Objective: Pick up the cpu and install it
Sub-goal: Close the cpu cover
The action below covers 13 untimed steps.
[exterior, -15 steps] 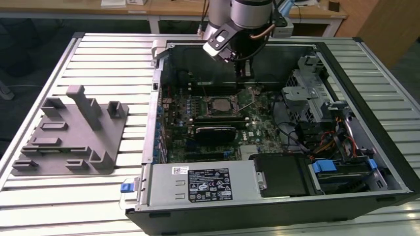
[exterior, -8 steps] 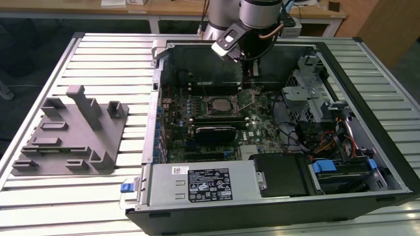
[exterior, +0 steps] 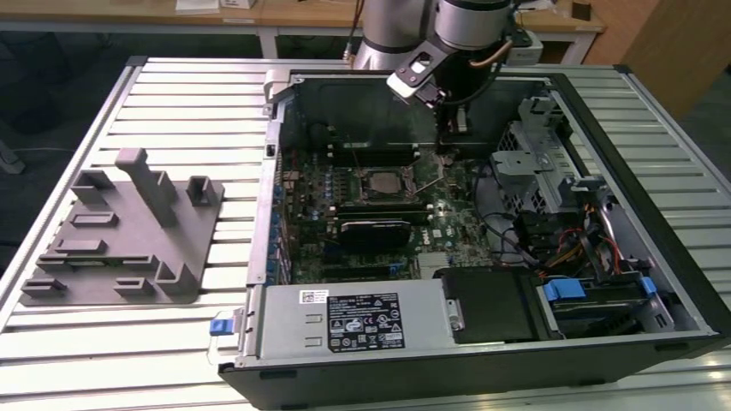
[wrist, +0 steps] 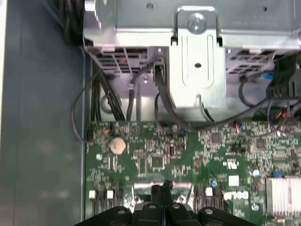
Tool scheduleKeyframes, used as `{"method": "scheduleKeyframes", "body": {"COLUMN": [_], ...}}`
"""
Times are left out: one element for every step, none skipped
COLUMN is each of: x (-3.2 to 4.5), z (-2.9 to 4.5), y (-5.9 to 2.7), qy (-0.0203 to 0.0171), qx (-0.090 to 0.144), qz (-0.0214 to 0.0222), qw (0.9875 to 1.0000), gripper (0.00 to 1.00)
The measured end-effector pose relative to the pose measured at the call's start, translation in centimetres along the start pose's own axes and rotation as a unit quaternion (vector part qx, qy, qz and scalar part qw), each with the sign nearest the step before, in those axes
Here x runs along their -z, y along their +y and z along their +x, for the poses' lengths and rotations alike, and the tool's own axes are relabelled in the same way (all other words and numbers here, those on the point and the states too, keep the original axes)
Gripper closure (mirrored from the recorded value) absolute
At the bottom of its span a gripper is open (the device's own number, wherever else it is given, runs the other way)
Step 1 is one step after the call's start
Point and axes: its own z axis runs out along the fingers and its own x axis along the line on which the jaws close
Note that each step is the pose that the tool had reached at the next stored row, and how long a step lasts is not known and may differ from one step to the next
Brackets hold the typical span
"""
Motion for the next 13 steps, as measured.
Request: {"method": "scheduleKeyframes", "body": {"x": [-0.02,-0.02,-0.03,-0.05,-0.08,-0.12,-0.17,-0.21,-0.26,-0.33,-0.45,-0.6,-0.79], "z": [0.01,0.02,0.02,0.02,0.03,0.04,0.05,0.07,0.1,0.12,0.14,0.15,0.15], "y": [0.26,0.42,0.54,0.64,0.75,0.84,0.96,1.11,1.26,1.39,1.5,1.57,1.62], "qy": [0.0,-0.0001,-0.0001,-0.0001,-0.0001,-0.0001,-0.0001,-0.0003,-0.0003,-0.0003,-0.0003,-0.0003,-0.0003], "qx": [0.0,0.0,0.0,0.0,0.0,0.0,0.0,0.0,0.0,0.0,0.0,0.0,0.0], "qz": [0.0,0.0,0.0001,0.0002,0.0002,0.0002,0.0004,0.0007,0.001,0.0013,0.0016,0.0019,0.0023], "qw": [1.0,1.0,1.0,1.0,1.0,1.0,1.0,1.0,1.0,1.0,1.0,1.0,1.0], "gripper": [0.89,0.89,0.89,0.89,0.89,0.89,0.89,0.89,0.89,0.89,0.89,0.89,0.89]}}
